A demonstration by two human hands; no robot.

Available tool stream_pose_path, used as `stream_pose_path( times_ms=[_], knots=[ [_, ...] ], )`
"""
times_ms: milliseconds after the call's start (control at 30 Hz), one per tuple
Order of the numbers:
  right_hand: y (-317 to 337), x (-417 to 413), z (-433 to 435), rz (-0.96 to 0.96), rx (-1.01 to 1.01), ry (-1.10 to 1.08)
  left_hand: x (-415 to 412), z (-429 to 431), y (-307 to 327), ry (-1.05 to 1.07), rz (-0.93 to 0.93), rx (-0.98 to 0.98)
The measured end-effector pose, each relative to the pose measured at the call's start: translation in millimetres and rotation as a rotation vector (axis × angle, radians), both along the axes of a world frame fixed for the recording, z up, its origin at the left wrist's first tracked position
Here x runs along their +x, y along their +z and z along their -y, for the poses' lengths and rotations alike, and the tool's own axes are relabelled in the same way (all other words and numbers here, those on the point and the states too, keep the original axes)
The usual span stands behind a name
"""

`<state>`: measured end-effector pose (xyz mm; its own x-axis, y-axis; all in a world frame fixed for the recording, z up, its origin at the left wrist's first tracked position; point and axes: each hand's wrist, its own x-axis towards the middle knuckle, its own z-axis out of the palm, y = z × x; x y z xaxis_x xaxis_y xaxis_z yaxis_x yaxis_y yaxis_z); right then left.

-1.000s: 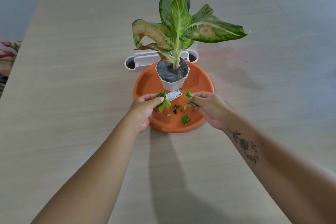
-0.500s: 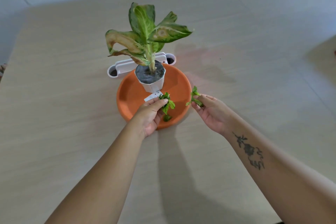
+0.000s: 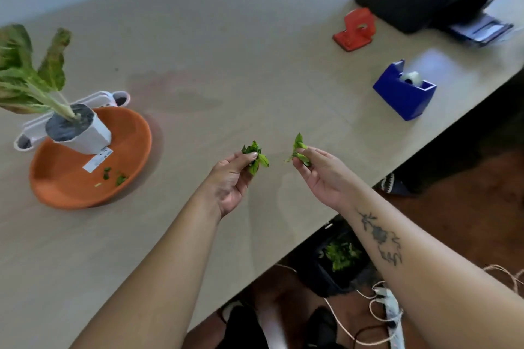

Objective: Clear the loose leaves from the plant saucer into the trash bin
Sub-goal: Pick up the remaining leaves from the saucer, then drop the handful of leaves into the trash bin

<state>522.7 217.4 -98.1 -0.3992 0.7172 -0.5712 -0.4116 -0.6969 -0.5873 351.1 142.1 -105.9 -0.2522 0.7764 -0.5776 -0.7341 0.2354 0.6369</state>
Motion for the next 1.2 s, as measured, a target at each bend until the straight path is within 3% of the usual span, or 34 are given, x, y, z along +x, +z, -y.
stream_pose_path(
  times_ms=[267, 500, 633, 900, 1033, 1200],
  knots=[
    [-15.3, 172.1, 3.8, 0.026, -0.052, -0.221, 168.2, -18.1, -17.0, -0.147, 0.107, -0.011],
    [-57.0, 255.2, 17.9, 0.091, -0.120, -0.357, 268.7, -14.3, -38.7, -0.287, 0.120, -0.091],
    [-103.5, 285.5, 31.2, 0.145, -0.195, -0.390, 302.3, -4.2, -81.1, -0.307, 0.113, -0.176],
    [-242.0, 296.1, 46.7, 0.258, -0.319, -0.442, 312.9, -1.0, -223.7, -0.326, -0.012, -0.348],
    [-309.0, 290.2, 49.9, 0.392, -0.331, -0.365, 310.9, 0.1, -293.3, -0.393, -0.043, -0.396],
    [-365.9, 293.6, 51.9, 0.638, -0.255, -0.080, 308.1, 1.4, -335.6, -0.720, -0.205, -0.531]
  ],
)
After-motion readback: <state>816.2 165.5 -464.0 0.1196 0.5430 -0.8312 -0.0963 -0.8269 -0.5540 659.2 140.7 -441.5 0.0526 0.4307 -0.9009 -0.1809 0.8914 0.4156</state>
